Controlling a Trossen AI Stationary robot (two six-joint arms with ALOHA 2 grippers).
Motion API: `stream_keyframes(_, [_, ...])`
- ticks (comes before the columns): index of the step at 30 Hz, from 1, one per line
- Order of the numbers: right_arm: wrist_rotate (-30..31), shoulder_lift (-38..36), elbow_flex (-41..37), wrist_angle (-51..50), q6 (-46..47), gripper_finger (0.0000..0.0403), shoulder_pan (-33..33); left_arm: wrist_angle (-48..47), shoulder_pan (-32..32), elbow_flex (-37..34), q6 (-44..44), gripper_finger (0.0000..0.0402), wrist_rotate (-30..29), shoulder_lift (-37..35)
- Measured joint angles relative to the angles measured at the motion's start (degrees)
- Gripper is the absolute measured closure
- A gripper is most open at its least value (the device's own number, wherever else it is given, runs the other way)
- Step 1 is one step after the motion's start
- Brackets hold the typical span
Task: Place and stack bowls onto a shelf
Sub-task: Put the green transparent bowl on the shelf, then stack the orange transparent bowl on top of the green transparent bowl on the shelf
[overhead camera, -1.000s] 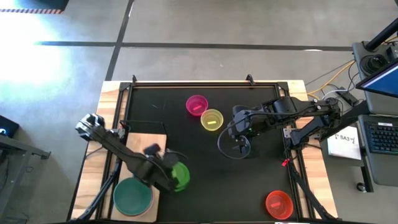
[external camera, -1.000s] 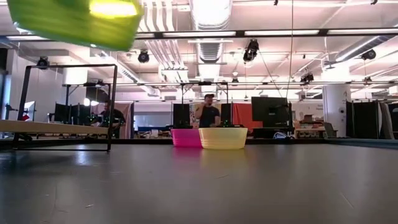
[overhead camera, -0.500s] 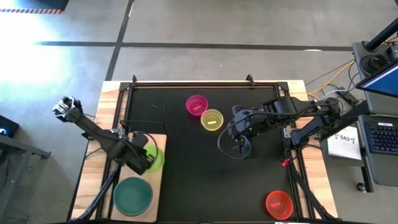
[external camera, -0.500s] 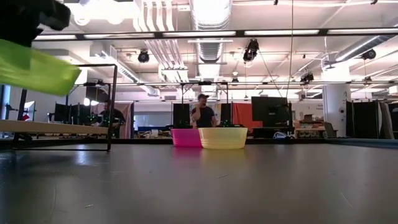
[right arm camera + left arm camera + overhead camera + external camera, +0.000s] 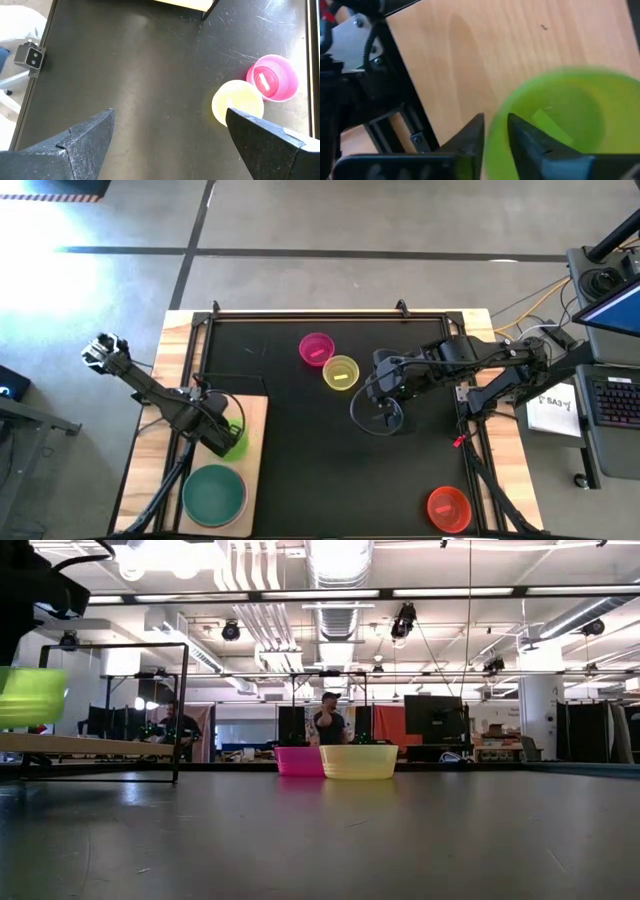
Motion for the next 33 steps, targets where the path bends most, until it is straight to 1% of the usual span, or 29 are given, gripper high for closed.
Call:
stream_keyframes(4, [0.02, 0.00, 0.00, 0.00, -0.02, 0.0033, 0.01, -1.76, 0.01, 1.83, 1.46, 0.0282, -0.01, 0.02])
stream_keyframes(6, [0.00, 0.00, 0.00, 0.00, 0.11, 0.0033, 0.02, -4.45, 0.00, 3.71, 2.73, 0.0263, -0.34, 0.02])
stream_keyframes(7, [0.02, 0.00, 0.00, 0.00, 0.09, 0.0033, 0.02, -5.41, -0.01, 4.86, 3.06, 0.0256, -1.46, 0.04])
stream_keyframes(9, [0.02, 0.00, 0.00, 0.00, -0.02, 0.0033, 0.02, -5.35, -0.01, 7.16, 3.76, 0.0249, -5.77, 0.09])
stream_keyframes(16, [0.02, 0.00, 0.00, 0.00, 0.11, 0.0033, 0.00, -2.73, 0.01, 12.50, 10.92, 0.0246, -17.42, 0.73])
stream_keyframes(20, [0.01, 0.00, 0.00, 0.02, -0.02, 0.0033, 0.02, 3.53, 0.12, 13.63, 17.74, 0.0246, -24.32, 1.64])
stream_keyframes(23, [0.02, 0.00, 0.00, 0.01, 0.07, 0.0033, 0.01, 9.95, 0.46, 14.37, 23.93, 0.0246, -28.62, 2.61])
stream_keyframes(28, [0.02, 0.00, 0.00, 0.01, 0.07, 0.0033, 0.01, 16.93, 1.89, 16.91, 33.92, 0.0246, -30.57, 5.14])
stream_keyframes(31, [0.00, 0.00, 0.00, 0.15, -0.44, 0.0033, 0.02, 19.60, 2.76, 18.57, 38.04, 0.0246, -30.80, 7.39])
stream_keyframes(33, [0.04, 0.00, 0.00, 2.36, -2.86, 0.0033, 0.00, 20.43, 3.22, 19.75, 40.18, 0.0246, -30.79, 9.31])
